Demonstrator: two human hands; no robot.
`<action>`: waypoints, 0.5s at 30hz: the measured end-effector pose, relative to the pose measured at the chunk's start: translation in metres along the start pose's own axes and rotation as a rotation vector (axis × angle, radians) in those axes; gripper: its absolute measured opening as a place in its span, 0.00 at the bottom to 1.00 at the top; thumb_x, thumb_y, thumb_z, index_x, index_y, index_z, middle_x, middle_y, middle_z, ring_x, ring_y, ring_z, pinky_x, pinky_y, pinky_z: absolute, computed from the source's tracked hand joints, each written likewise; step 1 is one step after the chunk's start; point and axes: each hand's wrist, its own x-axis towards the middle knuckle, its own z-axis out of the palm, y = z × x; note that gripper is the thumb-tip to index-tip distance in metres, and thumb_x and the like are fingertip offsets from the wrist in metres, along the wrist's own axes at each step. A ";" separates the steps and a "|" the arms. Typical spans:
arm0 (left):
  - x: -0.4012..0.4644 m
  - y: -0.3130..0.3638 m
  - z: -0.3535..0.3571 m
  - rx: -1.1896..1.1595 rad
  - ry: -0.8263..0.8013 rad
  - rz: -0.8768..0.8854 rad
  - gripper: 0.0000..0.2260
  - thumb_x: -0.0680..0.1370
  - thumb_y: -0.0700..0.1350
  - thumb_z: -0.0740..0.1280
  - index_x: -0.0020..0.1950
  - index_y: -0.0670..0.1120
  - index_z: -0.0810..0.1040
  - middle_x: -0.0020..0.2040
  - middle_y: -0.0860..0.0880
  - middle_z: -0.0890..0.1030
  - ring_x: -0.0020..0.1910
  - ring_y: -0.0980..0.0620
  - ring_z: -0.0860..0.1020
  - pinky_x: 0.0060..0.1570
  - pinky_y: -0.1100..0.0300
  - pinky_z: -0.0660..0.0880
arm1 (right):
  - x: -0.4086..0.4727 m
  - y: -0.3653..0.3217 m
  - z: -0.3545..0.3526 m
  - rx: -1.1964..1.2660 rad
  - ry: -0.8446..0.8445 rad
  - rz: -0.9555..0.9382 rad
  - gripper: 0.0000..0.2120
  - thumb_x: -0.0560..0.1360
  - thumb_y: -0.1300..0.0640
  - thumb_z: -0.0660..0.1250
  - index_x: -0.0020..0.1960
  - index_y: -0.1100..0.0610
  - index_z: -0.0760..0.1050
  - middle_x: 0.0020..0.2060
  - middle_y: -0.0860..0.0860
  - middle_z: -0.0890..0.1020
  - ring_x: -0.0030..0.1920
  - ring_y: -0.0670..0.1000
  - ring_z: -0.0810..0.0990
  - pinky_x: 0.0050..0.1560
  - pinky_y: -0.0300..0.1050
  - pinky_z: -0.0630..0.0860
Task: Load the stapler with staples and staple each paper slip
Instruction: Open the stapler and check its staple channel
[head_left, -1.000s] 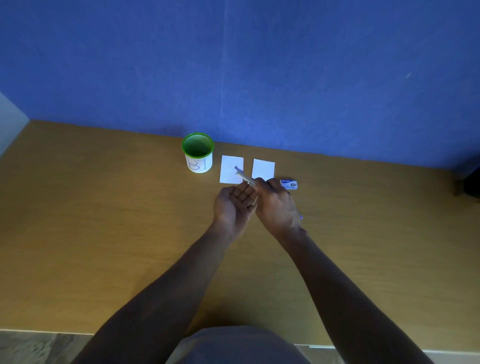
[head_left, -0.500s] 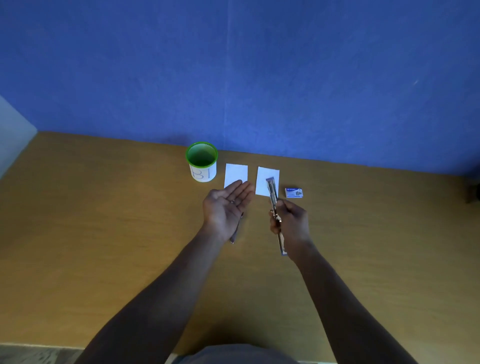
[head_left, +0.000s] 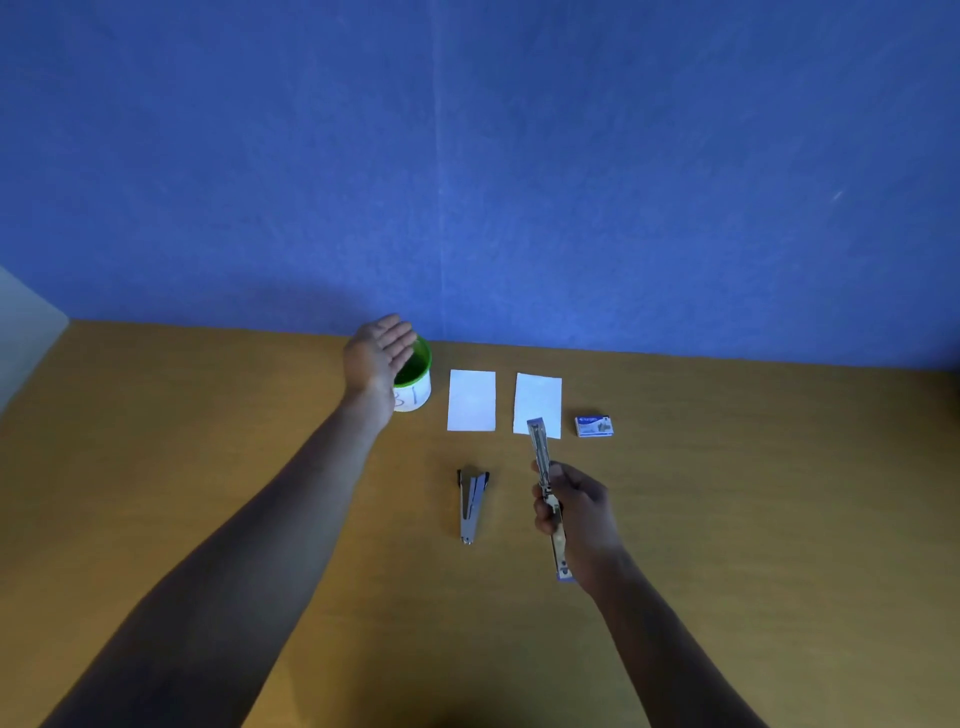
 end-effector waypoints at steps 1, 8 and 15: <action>0.004 0.001 0.001 0.053 0.001 0.025 0.18 0.82 0.43 0.51 0.65 0.39 0.74 0.59 0.42 0.80 0.53 0.51 0.81 0.53 0.61 0.76 | 0.002 0.001 -0.001 -0.003 0.002 -0.001 0.11 0.83 0.62 0.59 0.51 0.69 0.77 0.30 0.54 0.73 0.28 0.49 0.69 0.26 0.40 0.62; 0.008 0.009 0.008 0.188 0.024 0.136 0.20 0.70 0.48 0.61 0.59 0.42 0.76 0.52 0.43 0.83 0.55 0.49 0.81 0.62 0.56 0.73 | 0.013 0.007 -0.005 -0.027 -0.022 -0.010 0.12 0.83 0.62 0.60 0.48 0.68 0.77 0.30 0.53 0.73 0.28 0.48 0.69 0.25 0.40 0.63; 0.014 0.002 0.002 0.321 0.033 0.241 0.12 0.80 0.48 0.59 0.62 0.50 0.75 0.42 0.53 0.86 0.60 0.55 0.78 0.70 0.51 0.66 | 0.013 0.010 -0.005 -0.045 -0.037 -0.007 0.11 0.83 0.61 0.60 0.47 0.66 0.77 0.31 0.54 0.73 0.28 0.49 0.70 0.26 0.41 0.63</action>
